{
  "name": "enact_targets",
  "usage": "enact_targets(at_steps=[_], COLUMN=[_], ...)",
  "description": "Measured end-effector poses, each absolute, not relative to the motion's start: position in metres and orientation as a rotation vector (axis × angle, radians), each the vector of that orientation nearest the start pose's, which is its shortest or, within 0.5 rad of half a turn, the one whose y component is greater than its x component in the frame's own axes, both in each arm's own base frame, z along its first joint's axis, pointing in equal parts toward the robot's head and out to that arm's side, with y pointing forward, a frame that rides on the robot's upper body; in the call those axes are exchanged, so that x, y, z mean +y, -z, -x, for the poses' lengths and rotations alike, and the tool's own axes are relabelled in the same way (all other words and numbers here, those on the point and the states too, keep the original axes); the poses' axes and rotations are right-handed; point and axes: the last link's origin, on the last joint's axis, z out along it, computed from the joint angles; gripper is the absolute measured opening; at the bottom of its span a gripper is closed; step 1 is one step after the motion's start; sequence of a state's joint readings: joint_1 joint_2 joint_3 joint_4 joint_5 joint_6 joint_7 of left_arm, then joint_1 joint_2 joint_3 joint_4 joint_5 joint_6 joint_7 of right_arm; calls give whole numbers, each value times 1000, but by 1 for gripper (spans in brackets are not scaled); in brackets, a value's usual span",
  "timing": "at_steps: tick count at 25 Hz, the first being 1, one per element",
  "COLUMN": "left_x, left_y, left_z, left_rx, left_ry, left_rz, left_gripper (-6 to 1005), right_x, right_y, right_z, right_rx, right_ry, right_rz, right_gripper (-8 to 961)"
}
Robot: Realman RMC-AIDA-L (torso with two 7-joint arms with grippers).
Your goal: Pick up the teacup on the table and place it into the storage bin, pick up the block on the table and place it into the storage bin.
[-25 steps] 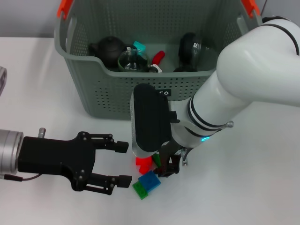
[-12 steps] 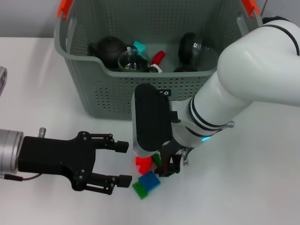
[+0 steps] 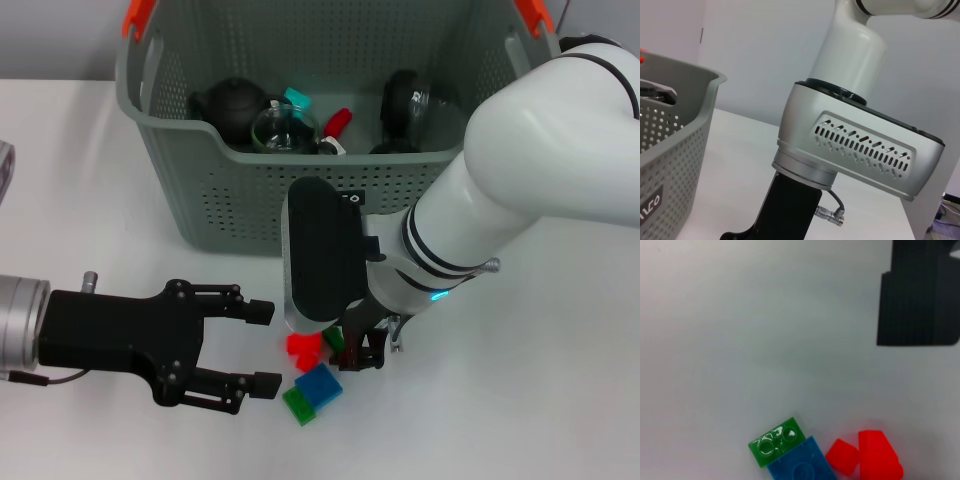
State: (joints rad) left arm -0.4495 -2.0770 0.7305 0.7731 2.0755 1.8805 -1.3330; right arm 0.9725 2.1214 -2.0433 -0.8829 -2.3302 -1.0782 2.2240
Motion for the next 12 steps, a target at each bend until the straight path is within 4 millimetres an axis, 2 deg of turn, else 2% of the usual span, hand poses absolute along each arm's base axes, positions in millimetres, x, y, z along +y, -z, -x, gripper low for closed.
enact_targets(at_steps=[12], left_x=[276], left_y=[-12], left_z=[261], left_rx=[-464], left_ry=[738], left_rz=[3010], left_gripper=[810], right_x=[344], right_y=[151], right_z=[-113], right_rx=[-201], right_ry=[747], right_rz=[2947], right_gripper=[418])
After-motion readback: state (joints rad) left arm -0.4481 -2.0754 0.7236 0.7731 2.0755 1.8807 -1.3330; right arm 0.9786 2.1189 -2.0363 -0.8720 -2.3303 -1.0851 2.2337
